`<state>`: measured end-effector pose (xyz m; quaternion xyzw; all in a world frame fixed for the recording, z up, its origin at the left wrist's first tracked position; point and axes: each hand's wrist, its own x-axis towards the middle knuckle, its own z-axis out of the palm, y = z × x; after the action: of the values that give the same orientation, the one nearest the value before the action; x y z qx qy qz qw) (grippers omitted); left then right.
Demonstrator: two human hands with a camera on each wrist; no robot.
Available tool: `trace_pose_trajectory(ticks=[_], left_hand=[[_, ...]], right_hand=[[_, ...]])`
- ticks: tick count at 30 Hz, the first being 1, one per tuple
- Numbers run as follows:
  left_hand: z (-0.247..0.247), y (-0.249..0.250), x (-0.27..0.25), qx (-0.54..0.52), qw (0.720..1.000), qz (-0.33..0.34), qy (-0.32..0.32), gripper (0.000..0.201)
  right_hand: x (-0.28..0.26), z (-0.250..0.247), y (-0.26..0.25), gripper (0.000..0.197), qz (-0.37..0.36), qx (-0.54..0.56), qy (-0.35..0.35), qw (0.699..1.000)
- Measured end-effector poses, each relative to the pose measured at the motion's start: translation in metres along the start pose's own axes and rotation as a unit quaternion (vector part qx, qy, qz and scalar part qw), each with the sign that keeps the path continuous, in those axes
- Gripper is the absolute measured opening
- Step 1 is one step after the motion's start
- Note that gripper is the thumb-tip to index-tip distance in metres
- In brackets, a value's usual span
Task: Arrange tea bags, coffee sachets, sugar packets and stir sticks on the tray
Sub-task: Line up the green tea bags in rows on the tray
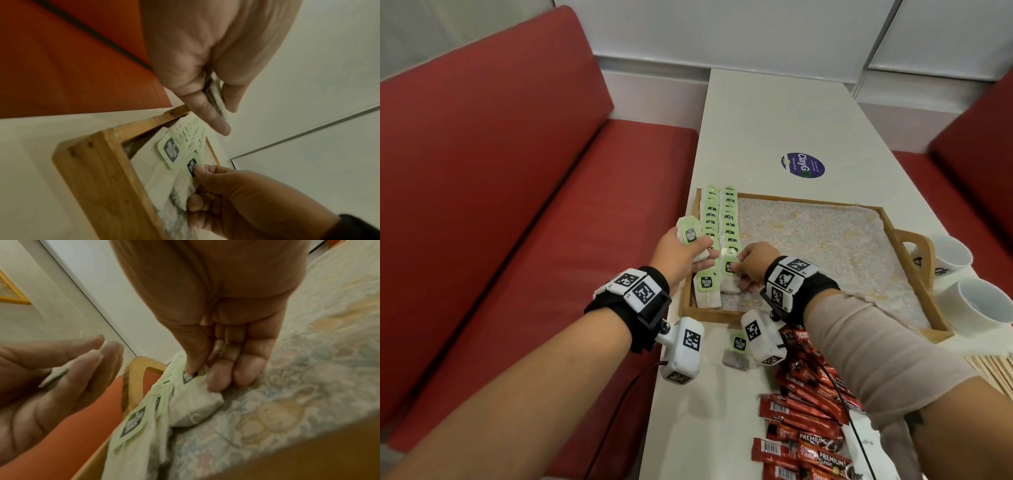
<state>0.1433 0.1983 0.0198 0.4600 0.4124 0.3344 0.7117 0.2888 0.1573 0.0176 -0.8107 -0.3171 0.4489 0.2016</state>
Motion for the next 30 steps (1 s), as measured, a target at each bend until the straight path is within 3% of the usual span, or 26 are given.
trace_pose_trajectory(ticks=[8, 14, 20, 27, 30], left_hand=[[-0.003, 0.007, -0.003, -0.083, 0.992, -0.068, -0.061, 0.009], [-0.004, 0.006, -0.008, -0.074, 0.991, -0.061, -0.094, 0.041], [0.000, 0.003, -0.011, 0.012, 0.997, -0.019, -0.071, 0.037], [0.003, 0.001, -0.015, 0.053, 0.996, 0.005, -0.068, 0.032], [0.003, 0.001, -0.013, 0.037, 0.999, -0.006, -0.033, 0.022]], right_hand=[[0.007, 0.000, 0.001, 0.027, -0.030, -0.118, 0.062, 0.991], [-0.011, -0.007, -0.003, 0.014, -0.149, 0.012, 0.113, 0.982], [-0.031, -0.003, -0.010, 0.019, -0.234, 0.075, 0.073, 0.967], [-0.035, -0.003, -0.008, 0.023, -0.241, 0.077, 0.052, 0.966], [-0.034, -0.007, -0.004, 0.020, -0.219, 0.079, 0.071, 0.970]])
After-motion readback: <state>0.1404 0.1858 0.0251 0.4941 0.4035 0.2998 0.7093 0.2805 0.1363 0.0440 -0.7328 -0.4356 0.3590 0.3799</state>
